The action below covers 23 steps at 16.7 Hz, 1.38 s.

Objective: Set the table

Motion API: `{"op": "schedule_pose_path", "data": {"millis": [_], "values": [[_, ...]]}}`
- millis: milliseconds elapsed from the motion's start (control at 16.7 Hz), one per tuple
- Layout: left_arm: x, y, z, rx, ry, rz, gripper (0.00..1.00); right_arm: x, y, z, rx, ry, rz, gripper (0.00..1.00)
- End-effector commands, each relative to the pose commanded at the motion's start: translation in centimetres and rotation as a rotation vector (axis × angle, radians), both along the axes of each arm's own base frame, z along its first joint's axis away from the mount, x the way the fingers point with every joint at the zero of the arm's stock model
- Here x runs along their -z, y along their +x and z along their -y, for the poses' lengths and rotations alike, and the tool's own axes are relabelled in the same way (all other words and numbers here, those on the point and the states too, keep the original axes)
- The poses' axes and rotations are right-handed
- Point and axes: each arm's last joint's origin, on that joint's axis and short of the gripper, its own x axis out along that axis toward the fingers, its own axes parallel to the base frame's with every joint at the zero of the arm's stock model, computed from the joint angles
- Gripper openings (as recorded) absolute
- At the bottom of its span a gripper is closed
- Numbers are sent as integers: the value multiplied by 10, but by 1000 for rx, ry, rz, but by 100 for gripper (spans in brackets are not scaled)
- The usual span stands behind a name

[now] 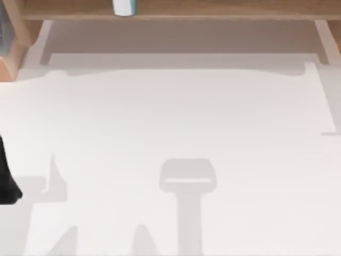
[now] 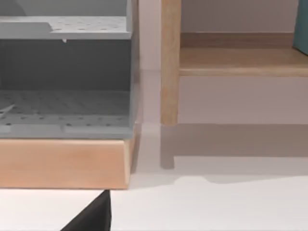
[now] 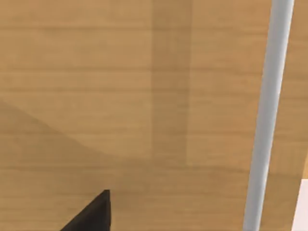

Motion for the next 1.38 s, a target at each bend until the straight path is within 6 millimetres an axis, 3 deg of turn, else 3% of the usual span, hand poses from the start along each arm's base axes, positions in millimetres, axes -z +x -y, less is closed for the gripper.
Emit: {"op": "schedule_pose_path", "data": {"millis": [180, 960, 1380], "values": [[0, 0, 0, 0, 0, 0, 100, 0, 0, 0, 0, 0, 0, 100], [0, 0, 0, 0, 0, 0, 100, 0, 0, 0, 0, 0, 0, 2], [0, 0, 0, 0, 0, 0, 100, 0, 0, 0, 0, 0, 0, 0]]}}
